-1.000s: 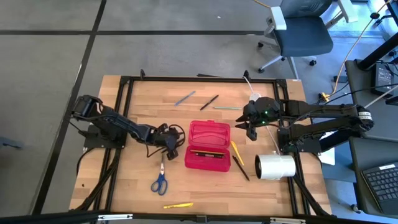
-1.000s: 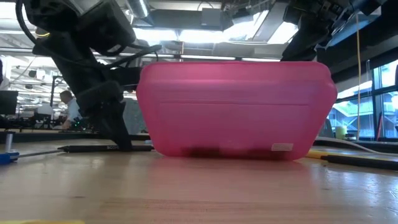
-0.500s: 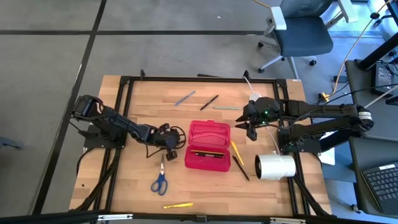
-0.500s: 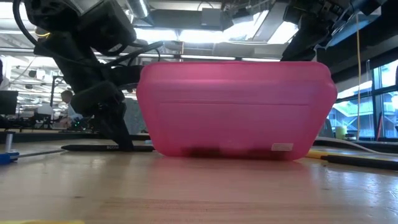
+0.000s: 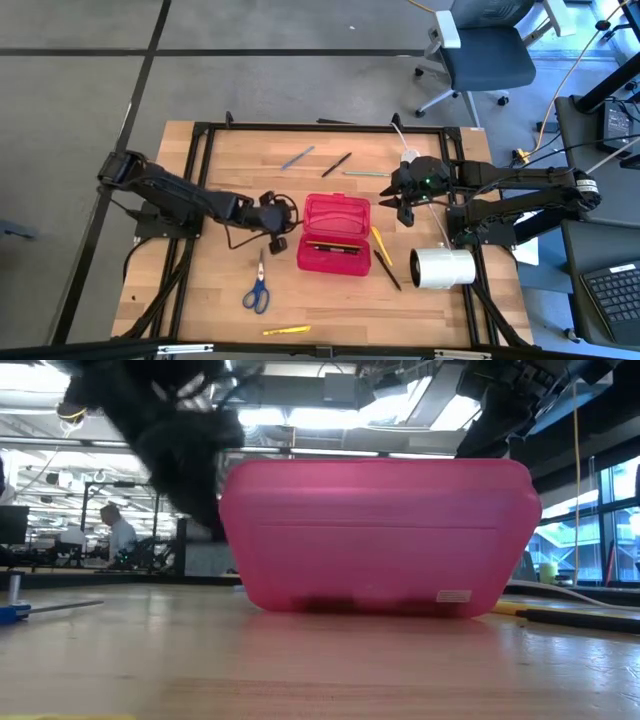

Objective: Pick & place school supplies into a supply box
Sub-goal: Put the middle black pen into the red supply box

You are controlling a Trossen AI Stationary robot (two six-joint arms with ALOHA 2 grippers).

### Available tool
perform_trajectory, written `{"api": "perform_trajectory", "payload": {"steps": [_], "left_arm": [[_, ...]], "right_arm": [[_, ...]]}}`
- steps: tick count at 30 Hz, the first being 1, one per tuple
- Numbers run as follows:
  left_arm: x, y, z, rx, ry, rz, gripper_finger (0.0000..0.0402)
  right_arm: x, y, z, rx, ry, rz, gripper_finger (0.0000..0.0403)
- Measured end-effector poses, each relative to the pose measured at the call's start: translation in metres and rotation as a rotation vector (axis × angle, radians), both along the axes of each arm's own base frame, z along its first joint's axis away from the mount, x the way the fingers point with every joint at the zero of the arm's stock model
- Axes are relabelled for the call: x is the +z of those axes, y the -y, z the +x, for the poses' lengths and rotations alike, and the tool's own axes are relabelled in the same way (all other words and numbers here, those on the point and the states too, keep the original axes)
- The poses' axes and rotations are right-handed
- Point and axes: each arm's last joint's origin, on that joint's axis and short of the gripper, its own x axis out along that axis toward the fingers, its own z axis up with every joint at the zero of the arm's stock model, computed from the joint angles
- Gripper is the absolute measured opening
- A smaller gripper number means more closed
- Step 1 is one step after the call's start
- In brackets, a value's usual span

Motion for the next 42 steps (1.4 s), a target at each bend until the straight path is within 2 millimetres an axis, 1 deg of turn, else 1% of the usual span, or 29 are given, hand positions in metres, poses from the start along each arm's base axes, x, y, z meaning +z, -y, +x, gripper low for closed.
{"api": "perform_trajectory", "payload": {"steps": [4,6,8,10,13,17,21,25,28,35,42], "left_arm": [[0.027,-0.008,0.012,-0.029,0.086,0.026,0.0018],[0.045,-0.013,0.022,-0.042,0.167,-0.009,0.0019],[0.058,-0.019,0.032,-0.058,0.222,-0.055,0.0019],[0.065,-0.026,0.041,-0.061,0.255,-0.108,0.0019],[0.07,-0.034,0.058,-0.095,0.272,-0.189,0.0019],[0.061,-0.038,0.084,-0.154,0.231,-0.278,0.0019],[0.049,-0.035,0.112,-0.233,0.191,-0.356,0.0019],[0.038,-0.029,0.131,-0.295,0.161,-0.423,0.0019],[0.031,-0.024,0.137,-0.305,0.142,-0.444,0.0019],[0.018,-0.009,0.14,-0.344,0.093,-0.484,0.0019],[0.016,0.004,0.14,-0.357,0.088,-0.479,0.002]], "right_arm": [[0.0,0.0,0.0,0.003,0.0,-0.003,0.0137],[0.0,0.0,0.0,0.003,0.001,-0.003,0.0137],[0.0,0.0,0.0,0.004,0.001,-0.004,0.0137],[0.0,0.0,0.0,0.004,0.001,-0.003,0.0137],[0.0,0.0,0.0,0.007,0.001,-0.007,0.0137],[0.0,0.0,0.0,0.021,0.001,-0.023,0.0137],[0.0,0.0,0.0,0.022,-0.001,-0.024,0.0137],[-0.001,0.0,-0.001,0.023,-0.019,-0.022,0.0137],[-0.003,0.0,-0.003,0.022,-0.044,-0.017,0.0137],[-0.006,-0.001,-0.005,0.019,-0.075,-0.01,0.0137],[-0.006,-0.001,-0.005,0.019,-0.074,-0.009,0.0137]]}}
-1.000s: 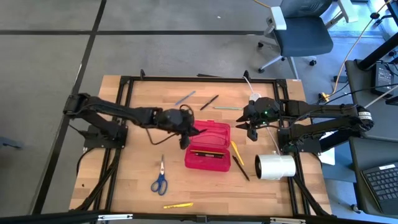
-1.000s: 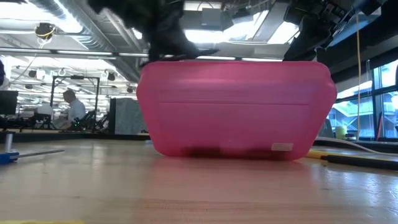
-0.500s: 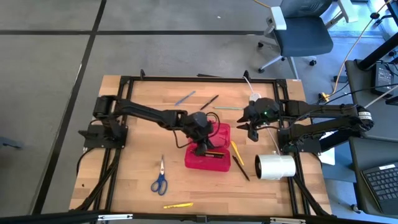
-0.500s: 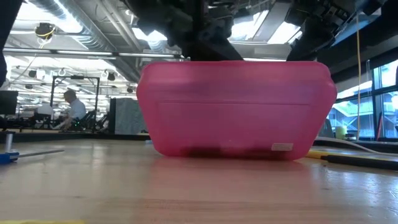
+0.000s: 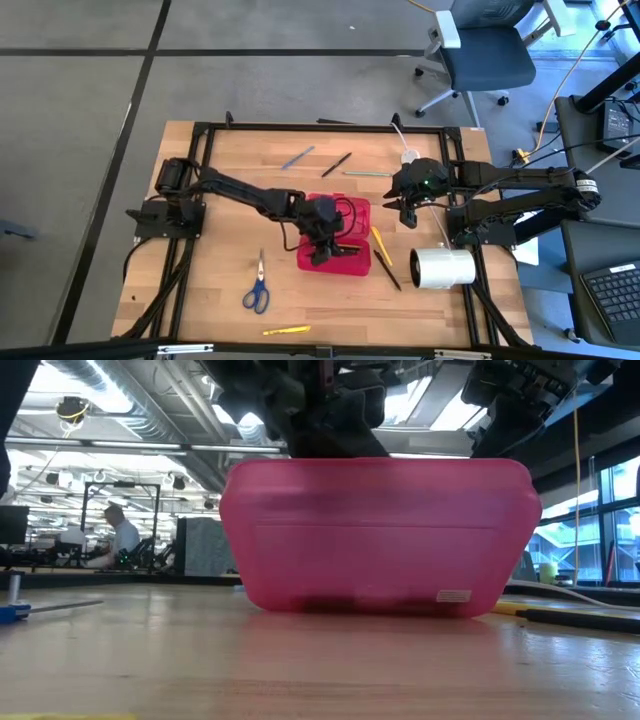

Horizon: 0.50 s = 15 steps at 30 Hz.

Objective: Pick & place school supplies into a supply box
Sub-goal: Put the middle black pen into the red supply box

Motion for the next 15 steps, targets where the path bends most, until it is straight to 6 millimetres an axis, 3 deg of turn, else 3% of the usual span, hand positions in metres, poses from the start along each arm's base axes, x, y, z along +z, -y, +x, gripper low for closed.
{"api": "perform_trajectory", "payload": {"steps": [6,15], "left_arm": [[-0.004,0.008,0.003,-0.015,0.018,0.003,0.002],[-0.046,0.013,0.014,-0.023,-0.058,-0.043,0.002]], "right_arm": [[0.0,0.0,0.0,-0.018,0.0,0.017,0.0137],[-0.001,0.0,0.0,-0.02,-0.002,0.019,0.0137]]}}
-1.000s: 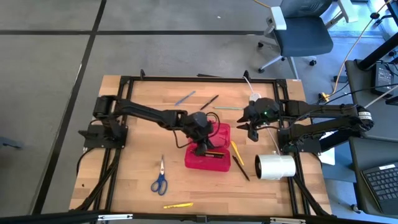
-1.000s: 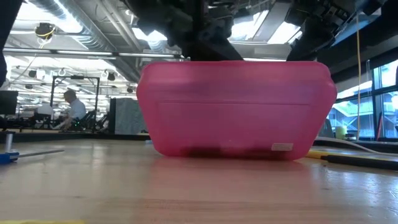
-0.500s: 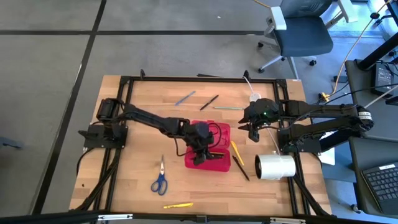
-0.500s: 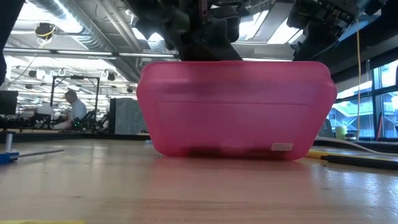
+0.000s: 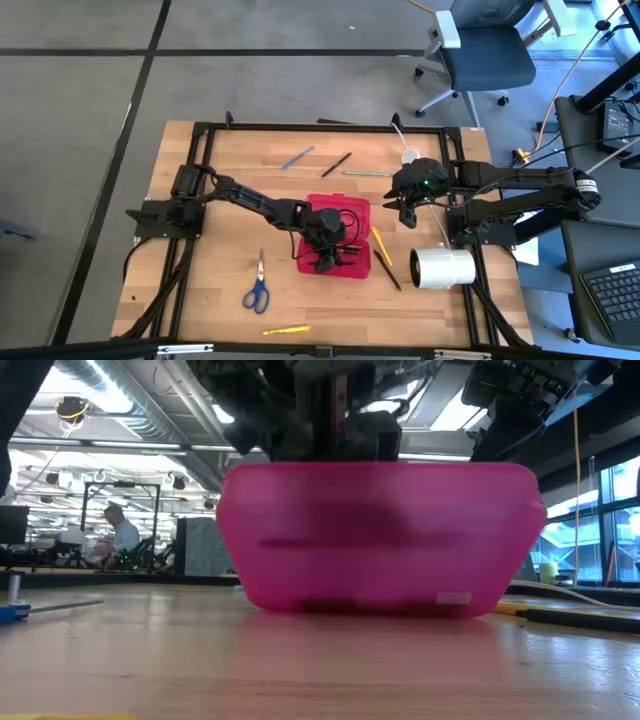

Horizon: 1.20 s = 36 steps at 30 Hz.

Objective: Pick & place school supplies into a supply box
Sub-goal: Put the middle black pen into the red supply box, then put the top yellow pen into the red supply box

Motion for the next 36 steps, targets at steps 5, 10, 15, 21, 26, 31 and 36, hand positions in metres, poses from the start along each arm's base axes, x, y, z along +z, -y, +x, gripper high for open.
{"api": "perform_trajectory", "payload": {"steps": [5,10,15,21,26,31,36], "left_arm": [[-0.011,0.002,0.002,-0.002,-0.016,0.004,0.002],[-0.015,0.008,0.002,-0.003,-0.007,0.037,0.002],[-0.025,0.013,0.002,0.013,-0.026,0.074,0.002],[-0.035,0.015,0.004,0.039,-0.031,0.123,0.002],[-0.038,0.014,0.004,0.036,-0.034,0.131,0.0025],[-0.038,0.015,0.004,0.024,-0.035,0.121,0.0062],[-0.033,0.015,0.003,0.013,-0.03,0.12,0.0104]], "right_arm": [[0.0,0.0,0.0,-0.001,0.0,0.001,0.0137],[0.0,0.0,0.0,-0.001,-0.004,0.001,0.0137],[0.0,0.0,-0.001,0.0,-0.007,0.0,0.0137],[-0.001,0.0,-0.001,0.0,-0.013,0.0,0.0137],[-0.001,0.0,-0.001,0.0,-0.015,0.002,0.0137],[-0.001,0.0,-0.001,0.0,-0.016,0.001,0.0137],[-0.001,0.0,-0.001,0.0,-0.016,0.001,0.0137]]}}
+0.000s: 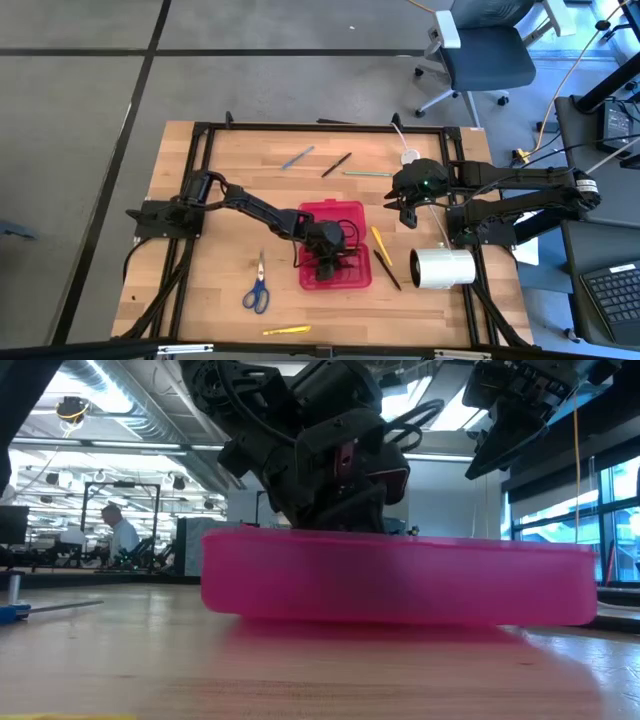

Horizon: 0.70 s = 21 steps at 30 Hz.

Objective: Pick & place school supplies into a supply box
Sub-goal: Put the top yellow pen into the red supply box

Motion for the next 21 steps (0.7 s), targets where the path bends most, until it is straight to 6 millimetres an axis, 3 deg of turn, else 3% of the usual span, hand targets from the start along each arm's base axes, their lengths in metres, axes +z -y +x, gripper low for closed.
{"api": "perform_trajectory", "payload": {"steps": [13,17,21], "left_arm": [[0.056,-0.005,-0.009,-0.075,0.129,0.014,0.013],[0.081,-0.015,-0.024,-0.072,0.099,0.074,0.0125],[0.112,-0.029,-0.048,0.061,0.053,0.27,0.0119]], "right_arm": [[0.0,0.0,0.0,0.019,0.002,-0.019,0.0137],[0.0,0.0,0.0,0.001,0.001,-0.001,0.0137],[0.0,0.0,0.0,-0.002,0.001,0.002,0.0137]]}}
